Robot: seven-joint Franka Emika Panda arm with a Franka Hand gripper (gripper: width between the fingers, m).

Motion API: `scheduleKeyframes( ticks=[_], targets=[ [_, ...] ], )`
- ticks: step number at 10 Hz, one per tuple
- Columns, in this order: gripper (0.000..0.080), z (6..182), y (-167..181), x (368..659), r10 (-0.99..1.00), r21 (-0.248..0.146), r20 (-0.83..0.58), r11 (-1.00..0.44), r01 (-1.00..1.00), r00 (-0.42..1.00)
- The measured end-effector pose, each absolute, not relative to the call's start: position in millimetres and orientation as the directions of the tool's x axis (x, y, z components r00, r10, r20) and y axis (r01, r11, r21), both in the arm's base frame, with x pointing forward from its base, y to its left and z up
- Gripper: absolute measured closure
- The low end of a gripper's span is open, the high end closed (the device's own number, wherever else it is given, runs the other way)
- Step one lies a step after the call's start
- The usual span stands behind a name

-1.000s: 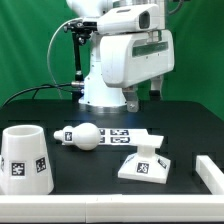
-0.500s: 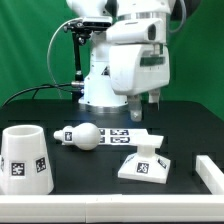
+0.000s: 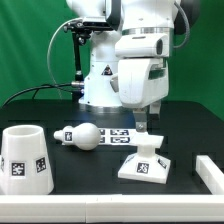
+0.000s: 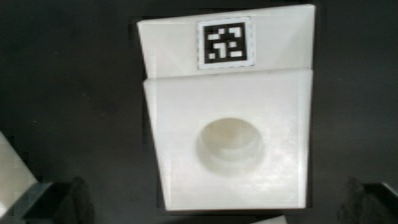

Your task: Assemble lamp

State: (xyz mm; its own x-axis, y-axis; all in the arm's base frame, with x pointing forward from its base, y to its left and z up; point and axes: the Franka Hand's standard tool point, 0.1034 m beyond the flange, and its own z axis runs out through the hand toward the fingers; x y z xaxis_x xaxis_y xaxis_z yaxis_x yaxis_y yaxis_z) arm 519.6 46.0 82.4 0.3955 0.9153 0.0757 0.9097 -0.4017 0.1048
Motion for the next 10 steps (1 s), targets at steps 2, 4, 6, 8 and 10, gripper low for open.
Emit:
scheduleKeyframes(
  ticks=[2,4,6,8,10],
  targets=[
    [0.0100,66.9,42.9,512.5,0.913,0.079,0.066,-0.407,0.910,0.402],
    [0.0100,56.3,41.5,511.6,0.911,0.072,0.067,-0.411,0.909,0.407],
    [0.0109,52.8,44.5,512.9,0.904,0.074,0.074,-0.426,0.902,0.421],
    [0.0269,52.8,43.6,512.8,0.904,0.074,0.074,-0.427,0.901,0.422],
    [0.0271,52.7,43.6,512.6,0.904,0.074,0.074,-0.427,0.901,0.422]
  ],
)
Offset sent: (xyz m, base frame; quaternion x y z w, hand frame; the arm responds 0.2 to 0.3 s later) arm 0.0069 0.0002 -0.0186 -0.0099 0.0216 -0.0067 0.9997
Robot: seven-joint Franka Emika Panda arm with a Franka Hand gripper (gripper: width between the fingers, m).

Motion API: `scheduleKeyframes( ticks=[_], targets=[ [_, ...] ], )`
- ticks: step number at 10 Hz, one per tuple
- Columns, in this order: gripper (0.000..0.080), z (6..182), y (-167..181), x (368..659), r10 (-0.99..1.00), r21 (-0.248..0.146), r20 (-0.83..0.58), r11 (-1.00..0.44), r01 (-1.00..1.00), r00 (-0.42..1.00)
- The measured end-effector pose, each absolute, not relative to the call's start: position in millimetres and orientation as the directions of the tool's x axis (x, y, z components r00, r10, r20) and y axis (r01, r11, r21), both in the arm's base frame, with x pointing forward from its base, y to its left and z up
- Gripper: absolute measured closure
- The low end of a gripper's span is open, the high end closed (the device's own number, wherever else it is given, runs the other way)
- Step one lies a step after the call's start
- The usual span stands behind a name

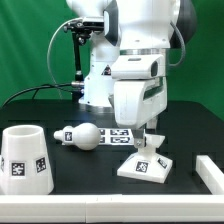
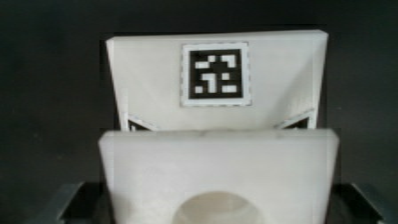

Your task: Assemble lamp

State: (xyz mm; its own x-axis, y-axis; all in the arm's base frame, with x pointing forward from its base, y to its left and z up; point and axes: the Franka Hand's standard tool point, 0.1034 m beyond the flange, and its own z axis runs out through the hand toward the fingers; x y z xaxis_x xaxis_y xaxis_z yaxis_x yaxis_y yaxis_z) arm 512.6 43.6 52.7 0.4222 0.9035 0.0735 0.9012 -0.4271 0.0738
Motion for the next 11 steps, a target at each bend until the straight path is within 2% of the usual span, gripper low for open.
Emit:
scheduleKeyframes(
  ticks=[3,7,11],
  targets=[
    [0.0271,52.4,44.2,514.3,0.905,0.068,0.070,-0.424,0.903,0.420],
    [0.0269,53.9,64.5,562.4,0.899,0.067,0.088,-0.436,0.897,0.430],
    [0.0269,54.1,74.4,587.0,0.870,0.065,0.103,-0.489,0.870,0.482]
  ],
)
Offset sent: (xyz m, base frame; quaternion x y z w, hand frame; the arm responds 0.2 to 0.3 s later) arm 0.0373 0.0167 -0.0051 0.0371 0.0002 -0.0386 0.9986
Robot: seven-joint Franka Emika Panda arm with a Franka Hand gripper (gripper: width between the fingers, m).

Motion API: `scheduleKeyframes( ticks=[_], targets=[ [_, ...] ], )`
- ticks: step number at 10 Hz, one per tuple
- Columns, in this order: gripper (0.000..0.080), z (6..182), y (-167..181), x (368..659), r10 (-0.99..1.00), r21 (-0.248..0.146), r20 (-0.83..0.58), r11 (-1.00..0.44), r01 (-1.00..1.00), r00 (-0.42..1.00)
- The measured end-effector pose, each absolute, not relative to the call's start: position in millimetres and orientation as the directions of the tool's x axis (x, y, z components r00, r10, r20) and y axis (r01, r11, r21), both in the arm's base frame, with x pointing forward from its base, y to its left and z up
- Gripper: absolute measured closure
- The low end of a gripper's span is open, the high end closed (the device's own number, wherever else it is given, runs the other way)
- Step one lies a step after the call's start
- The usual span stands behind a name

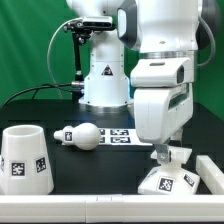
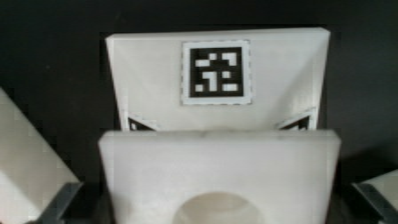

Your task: Assemble lamp

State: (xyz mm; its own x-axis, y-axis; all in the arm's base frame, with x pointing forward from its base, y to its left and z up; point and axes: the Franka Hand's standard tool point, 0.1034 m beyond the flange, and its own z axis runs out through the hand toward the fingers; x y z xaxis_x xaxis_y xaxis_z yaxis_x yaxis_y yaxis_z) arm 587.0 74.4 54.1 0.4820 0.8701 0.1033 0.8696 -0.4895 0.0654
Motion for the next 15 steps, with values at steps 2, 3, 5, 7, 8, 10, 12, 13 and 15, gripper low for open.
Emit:
scheduleKeyframes(
  ticks=[2,3,5,7,8,10,12,13,15],
  targets=[
    [0.0269,54.2,75.9,588.2,0.865,0.066,0.108,-0.498,0.864,0.490],
    [0.0269,54.2,75.8,588.2,0.865,0.066,0.108,-0.499,0.864,0.490],
    [0.0269,54.2,75.8,588.2,0.865,0.066,0.108,-0.499,0.864,0.491],
    [0.0269,54.2,76.0,588.3,0.865,0.067,0.108,-0.498,0.865,0.490],
    [0.0269,55.8,77.8,593.7,0.905,0.086,0.103,-0.421,0.903,0.412],
    [0.0269,56.9,87.2,612.7,0.960,0.116,0.099,-0.273,0.955,0.262],
    [0.0269,56.0,87.5,615.1,0.973,0.108,0.087,-0.224,0.969,0.215],
    [0.0269,56.0,87.3,615.1,0.973,0.108,0.087,-0.224,0.969,0.216],
    [0.0269,55.9,87.0,615.1,0.973,0.108,0.086,-0.225,0.968,0.216]
  ],
)
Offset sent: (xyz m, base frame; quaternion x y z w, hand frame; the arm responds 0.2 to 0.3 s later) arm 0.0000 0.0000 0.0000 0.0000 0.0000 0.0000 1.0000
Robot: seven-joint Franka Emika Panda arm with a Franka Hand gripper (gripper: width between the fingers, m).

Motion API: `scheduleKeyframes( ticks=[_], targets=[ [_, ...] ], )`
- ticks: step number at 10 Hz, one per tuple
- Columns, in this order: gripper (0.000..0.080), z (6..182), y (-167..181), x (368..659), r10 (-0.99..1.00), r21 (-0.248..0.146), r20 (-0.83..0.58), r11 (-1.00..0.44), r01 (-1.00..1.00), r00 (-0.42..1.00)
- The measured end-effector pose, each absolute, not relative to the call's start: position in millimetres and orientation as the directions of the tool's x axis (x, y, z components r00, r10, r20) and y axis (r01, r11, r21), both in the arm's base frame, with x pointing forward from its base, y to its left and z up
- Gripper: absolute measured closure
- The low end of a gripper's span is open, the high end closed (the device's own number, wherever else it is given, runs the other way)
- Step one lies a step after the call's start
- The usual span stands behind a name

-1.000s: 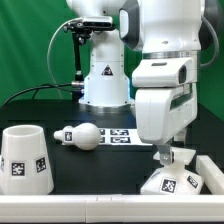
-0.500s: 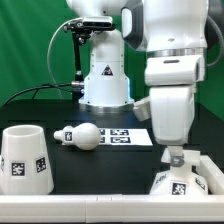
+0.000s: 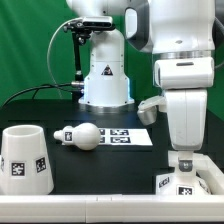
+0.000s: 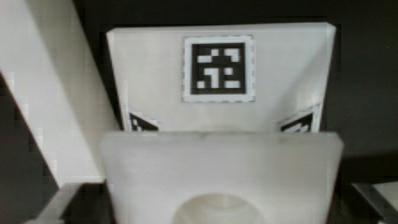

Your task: Assemble lamp

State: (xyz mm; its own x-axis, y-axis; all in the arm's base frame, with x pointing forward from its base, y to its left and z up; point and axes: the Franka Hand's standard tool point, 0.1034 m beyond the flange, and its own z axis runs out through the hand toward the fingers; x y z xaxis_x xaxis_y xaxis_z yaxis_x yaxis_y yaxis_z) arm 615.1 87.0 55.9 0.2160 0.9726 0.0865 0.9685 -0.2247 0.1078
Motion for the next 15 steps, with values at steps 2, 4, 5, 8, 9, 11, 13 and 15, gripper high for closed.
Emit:
scheduleKeyframes(
  ticks=[2,4,5,8,9,11,13,15],
  targets=[
    [0.0269,54.1,88.7,617.4,0.984,0.135,0.091,-0.167,0.977,0.155],
    [0.0269,52.8,90.8,621.1,0.989,0.162,0.091,-0.128,0.979,0.114],
    [0.0269,52.8,90.5,621.2,0.990,0.158,0.089,-0.125,0.979,0.112],
    [0.0137,52.4,89.4,620.8,0.990,0.157,0.088,-0.127,0.979,0.115],
    [0.0110,52.4,89.2,620.8,0.989,0.157,0.088,-0.128,0.979,0.115],
    [0.0102,64.9,89.4,619.1,0.983,0.168,0.093,-0.171,0.971,0.157],
    [0.0101,88.4,69.2,600.3,0.980,0.174,0.077,-0.197,0.965,0.186],
    [0.0101,98.2,59.6,587.1,0.965,0.175,0.080,-0.259,0.950,0.249]
  ],
)
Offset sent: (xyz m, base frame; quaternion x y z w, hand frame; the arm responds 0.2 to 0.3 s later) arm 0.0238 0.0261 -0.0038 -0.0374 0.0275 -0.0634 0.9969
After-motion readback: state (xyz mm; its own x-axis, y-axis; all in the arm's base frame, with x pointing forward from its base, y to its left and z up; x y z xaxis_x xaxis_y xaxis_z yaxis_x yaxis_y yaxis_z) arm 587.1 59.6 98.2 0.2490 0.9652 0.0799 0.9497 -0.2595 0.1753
